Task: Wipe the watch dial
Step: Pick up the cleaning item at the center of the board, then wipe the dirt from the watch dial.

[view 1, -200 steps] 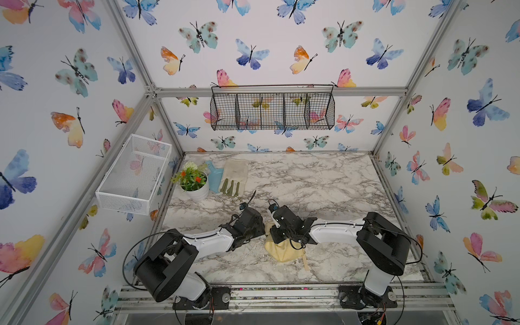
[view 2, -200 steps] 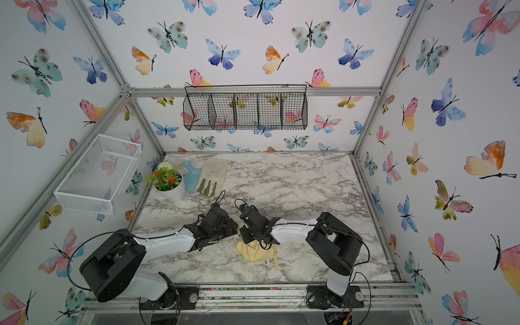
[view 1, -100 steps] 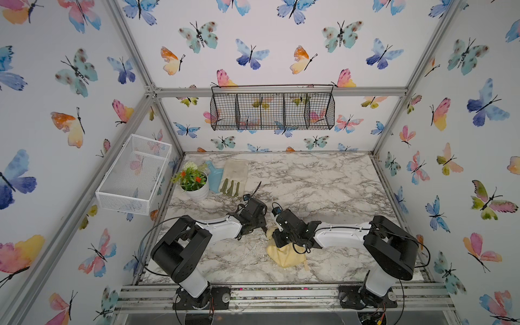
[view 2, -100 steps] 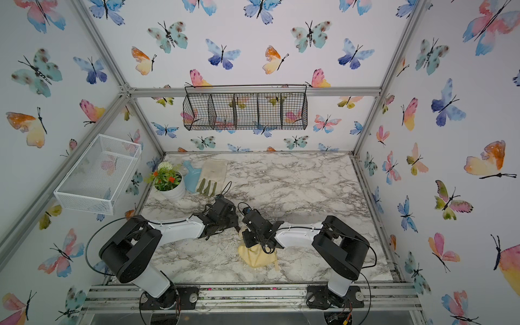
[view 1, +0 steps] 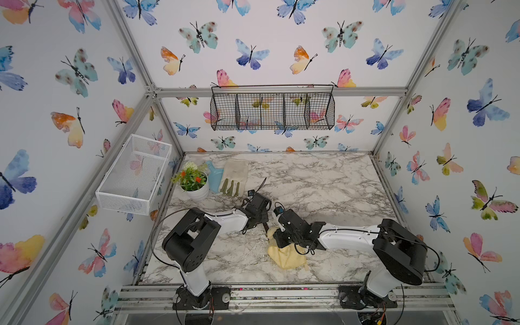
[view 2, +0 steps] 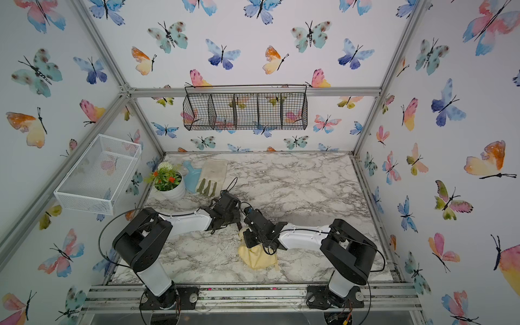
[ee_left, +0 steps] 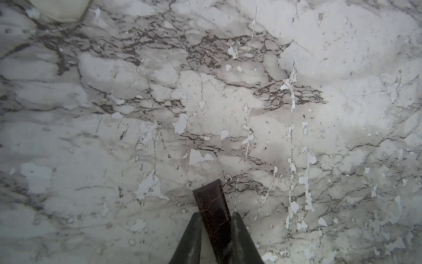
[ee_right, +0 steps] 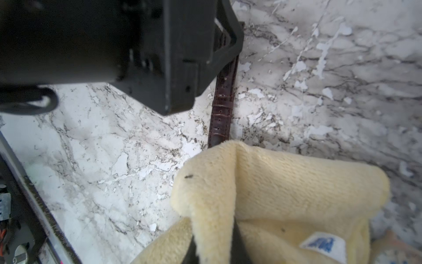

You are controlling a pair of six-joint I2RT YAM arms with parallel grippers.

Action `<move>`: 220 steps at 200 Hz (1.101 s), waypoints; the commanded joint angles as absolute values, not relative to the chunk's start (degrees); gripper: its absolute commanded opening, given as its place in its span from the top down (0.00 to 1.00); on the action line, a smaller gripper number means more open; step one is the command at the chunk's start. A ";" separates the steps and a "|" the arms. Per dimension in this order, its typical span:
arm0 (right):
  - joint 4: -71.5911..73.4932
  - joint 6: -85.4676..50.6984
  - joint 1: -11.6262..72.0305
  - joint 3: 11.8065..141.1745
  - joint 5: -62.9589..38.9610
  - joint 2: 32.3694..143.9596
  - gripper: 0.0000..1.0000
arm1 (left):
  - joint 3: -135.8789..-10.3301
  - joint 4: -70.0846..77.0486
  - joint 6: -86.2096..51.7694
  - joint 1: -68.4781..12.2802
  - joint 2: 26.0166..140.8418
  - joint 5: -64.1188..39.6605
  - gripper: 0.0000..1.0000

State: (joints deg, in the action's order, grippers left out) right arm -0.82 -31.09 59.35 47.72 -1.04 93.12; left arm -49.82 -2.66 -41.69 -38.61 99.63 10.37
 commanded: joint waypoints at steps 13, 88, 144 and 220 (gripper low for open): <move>-3.77 -31.82 59.94 47.03 0.43 89.49 0.94 | -47.57 -10.66 -40.69 -38.23 104.05 10.49 0.81; -4.45 -31.99 60.54 46.59 -0.35 92.27 0.94 | -43.71 -5.96 -41.66 -36.57 103.64 9.93 0.87; -3.49 -31.58 63.08 51.73 0.81 99.18 0.96 | -40.08 -1.61 -44.09 -36.30 101.54 8.07 0.90; -2.48 -29.38 65.40 58.76 1.06 104.48 0.97 | -34.50 6.83 -48.16 -34.99 100.69 2.41 0.94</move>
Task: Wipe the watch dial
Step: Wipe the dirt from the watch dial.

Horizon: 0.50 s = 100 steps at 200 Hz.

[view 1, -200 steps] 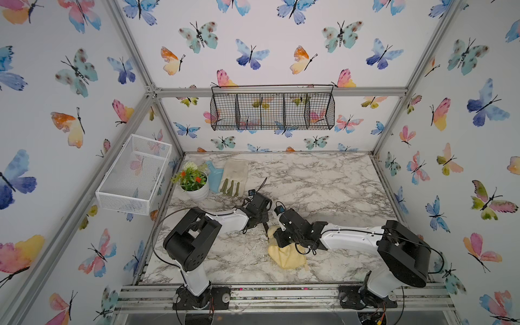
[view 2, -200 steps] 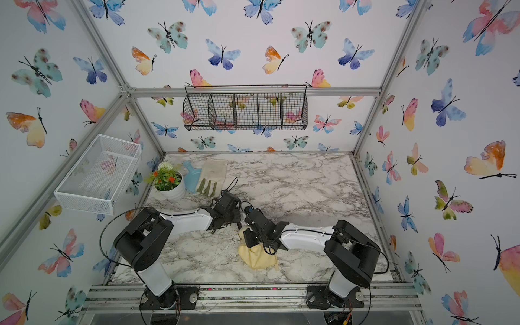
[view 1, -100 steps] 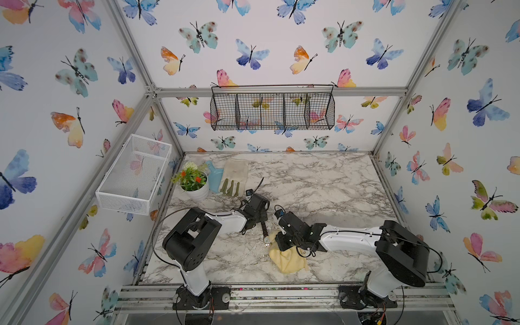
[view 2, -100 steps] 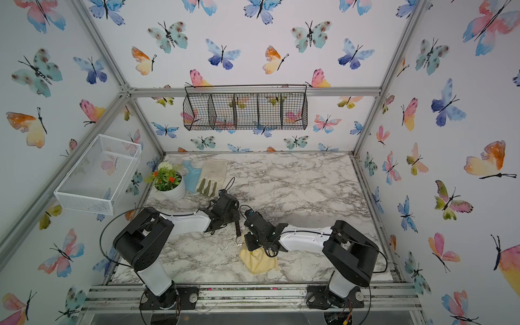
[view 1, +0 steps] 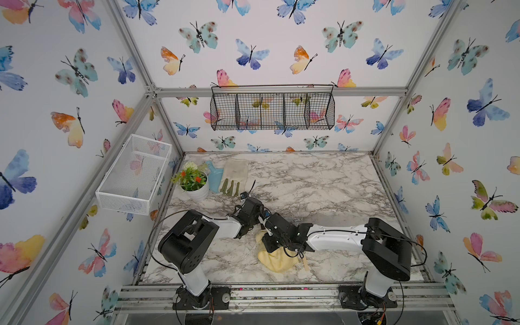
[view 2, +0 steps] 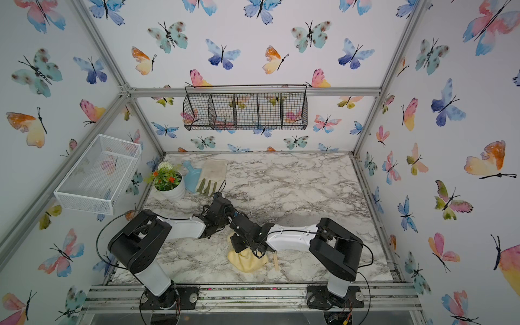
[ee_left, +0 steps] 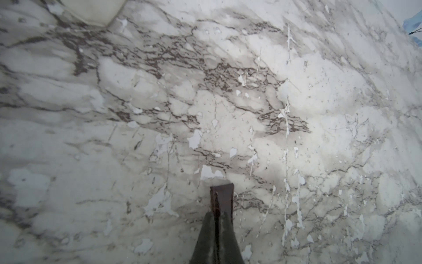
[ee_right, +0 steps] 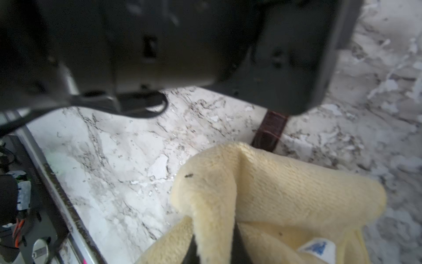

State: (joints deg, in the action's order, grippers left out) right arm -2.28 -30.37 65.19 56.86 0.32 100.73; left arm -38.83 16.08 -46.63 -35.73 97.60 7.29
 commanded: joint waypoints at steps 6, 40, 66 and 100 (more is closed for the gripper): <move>-2.68 -29.36 65.43 58.85 1.05 105.26 0.98 | -34.32 7.11 -48.16 -34.69 100.84 2.13 0.94; -2.09 -30.69 65.44 55.48 0.99 105.57 0.97 | -33.06 7.82 -47.74 -32.98 100.22 2.23 0.97; -0.62 -32.01 65.57 51.42 1.06 102.41 0.98 | -32.39 8.17 -46.87 -31.59 100.02 3.14 0.99; -0.46 -32.89 65.72 46.89 0.97 98.10 0.98 | -31.08 9.67 -46.67 -30.76 100.53 3.99 1.00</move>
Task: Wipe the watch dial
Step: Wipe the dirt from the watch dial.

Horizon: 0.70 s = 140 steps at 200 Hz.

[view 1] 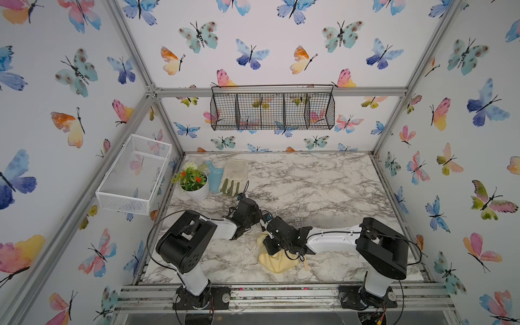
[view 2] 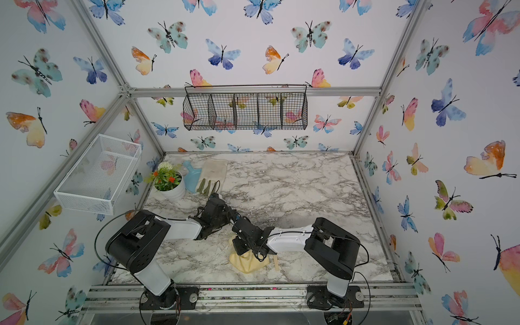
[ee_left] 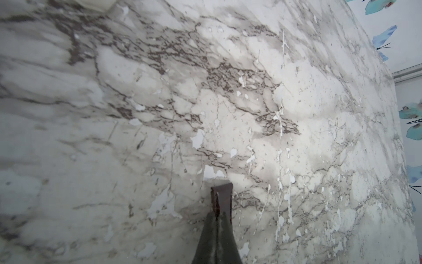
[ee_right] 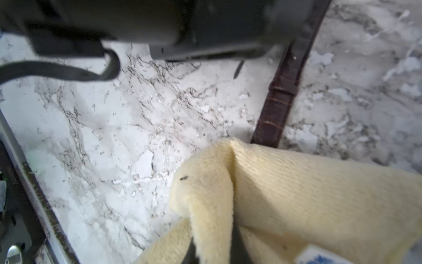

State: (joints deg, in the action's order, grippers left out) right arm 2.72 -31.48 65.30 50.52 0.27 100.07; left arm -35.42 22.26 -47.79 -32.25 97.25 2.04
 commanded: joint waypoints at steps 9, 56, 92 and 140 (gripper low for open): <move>-0.73 -33.24 65.74 45.57 1.23 96.61 0.98 | -30.64 10.03 -46.84 -30.59 100.55 3.97 1.00; -5.38 -34.02 65.74 41.74 4.71 88.22 0.98 | -29.48 10.97 -47.53 -30.47 99.23 3.06 1.00; -7.65 -32.43 65.74 45.63 5.89 86.51 0.97 | -28.93 11.58 -48.34 -30.43 98.35 2.03 1.00; -5.30 -28.44 65.74 56.94 2.72 97.40 0.98 | -28.22 13.69 -49.26 -30.33 98.74 -0.26 1.00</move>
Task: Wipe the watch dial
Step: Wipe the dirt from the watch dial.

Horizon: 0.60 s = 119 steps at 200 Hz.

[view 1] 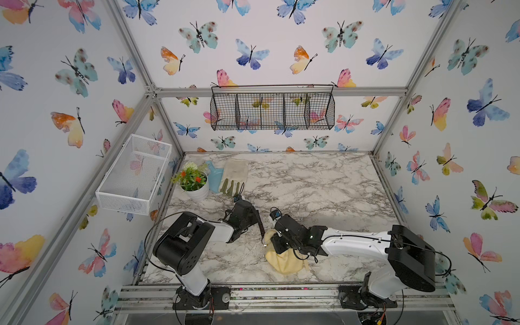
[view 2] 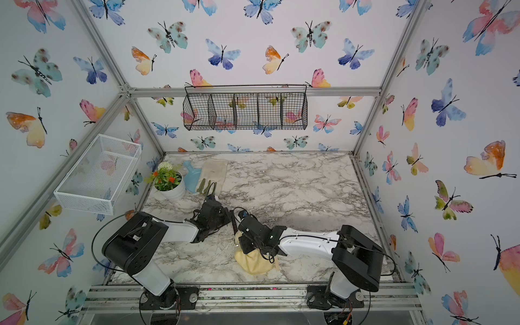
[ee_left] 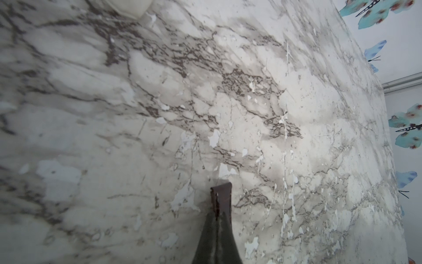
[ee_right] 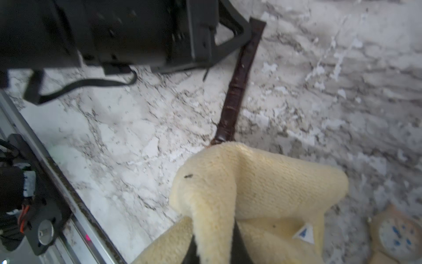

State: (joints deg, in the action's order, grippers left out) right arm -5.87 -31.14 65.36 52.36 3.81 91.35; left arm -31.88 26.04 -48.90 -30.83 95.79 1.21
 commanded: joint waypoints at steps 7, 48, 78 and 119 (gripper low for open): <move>-5.36 -27.93 65.74 58.42 2.67 99.53 0.97 | -28.13 13.97 -49.39 -30.34 98.78 -0.64 1.00; -3.61 -28.32 65.74 59.67 1.50 105.90 0.98 | -27.46 14.66 -49.46 -29.91 98.18 -0.96 1.00; -1.72 -29.61 65.70 54.75 2.42 103.82 0.98 | -26.83 15.01 -49.09 -29.16 98.13 -0.39 1.00; -1.96 -31.57 65.74 47.53 4.49 97.97 0.98 | -26.05 15.19 -48.69 -28.33 98.70 0.34 1.00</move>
